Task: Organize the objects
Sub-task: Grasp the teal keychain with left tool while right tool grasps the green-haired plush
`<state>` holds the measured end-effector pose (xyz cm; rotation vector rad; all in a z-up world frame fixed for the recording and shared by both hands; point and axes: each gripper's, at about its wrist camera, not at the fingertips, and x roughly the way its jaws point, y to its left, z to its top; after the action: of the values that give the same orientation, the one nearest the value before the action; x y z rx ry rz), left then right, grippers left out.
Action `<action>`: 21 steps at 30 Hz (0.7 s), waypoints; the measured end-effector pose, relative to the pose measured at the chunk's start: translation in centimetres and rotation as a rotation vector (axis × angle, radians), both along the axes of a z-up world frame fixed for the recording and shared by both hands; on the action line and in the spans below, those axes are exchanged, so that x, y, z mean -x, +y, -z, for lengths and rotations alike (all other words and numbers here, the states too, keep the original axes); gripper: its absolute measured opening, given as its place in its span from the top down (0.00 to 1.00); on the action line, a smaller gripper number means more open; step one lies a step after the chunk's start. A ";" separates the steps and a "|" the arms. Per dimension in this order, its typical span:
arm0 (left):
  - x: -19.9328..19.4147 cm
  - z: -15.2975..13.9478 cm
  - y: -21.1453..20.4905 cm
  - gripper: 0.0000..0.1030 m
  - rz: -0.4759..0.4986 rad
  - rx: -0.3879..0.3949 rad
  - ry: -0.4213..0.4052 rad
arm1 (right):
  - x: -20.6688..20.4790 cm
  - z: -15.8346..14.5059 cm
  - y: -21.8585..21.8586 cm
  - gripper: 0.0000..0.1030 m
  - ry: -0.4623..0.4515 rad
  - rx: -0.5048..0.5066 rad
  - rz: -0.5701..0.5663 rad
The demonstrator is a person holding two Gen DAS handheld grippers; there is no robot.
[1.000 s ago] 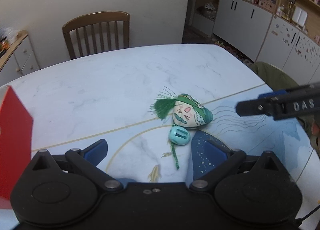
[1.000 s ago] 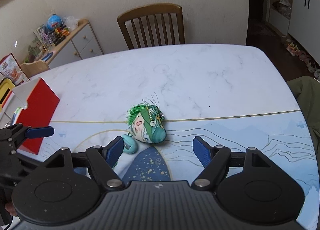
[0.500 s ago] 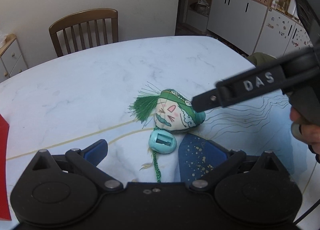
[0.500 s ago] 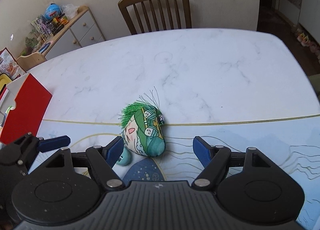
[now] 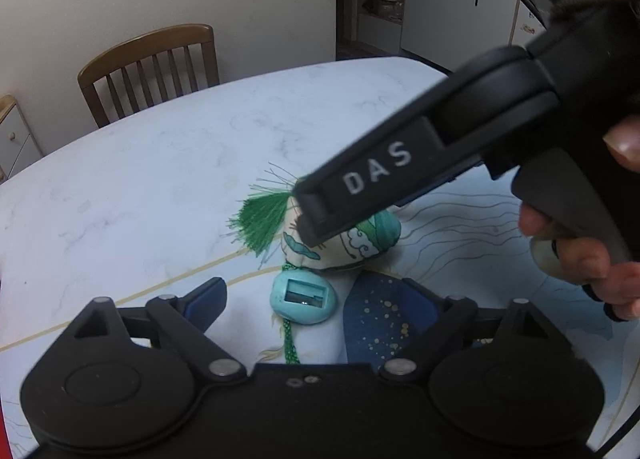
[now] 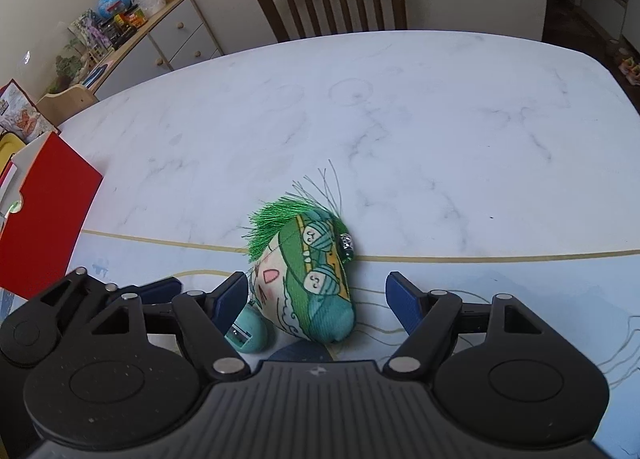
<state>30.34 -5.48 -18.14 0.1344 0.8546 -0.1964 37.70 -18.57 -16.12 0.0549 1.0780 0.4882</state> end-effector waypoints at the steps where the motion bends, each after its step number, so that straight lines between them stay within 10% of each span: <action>1: -0.1 0.2 -0.1 0.17 0.001 -0.004 0.003 | 0.0 0.1 0.1 0.27 -0.001 0.001 -0.002; 21: -0.3 1.0 -1.3 0.58 0.029 -0.065 0.021 | 0.3 0.5 1.2 0.51 -0.017 -0.004 -0.025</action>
<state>30.68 -6.81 -19.14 0.2064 0.8803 -0.1976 37.41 -17.38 -16.67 0.0402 1.0619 0.5124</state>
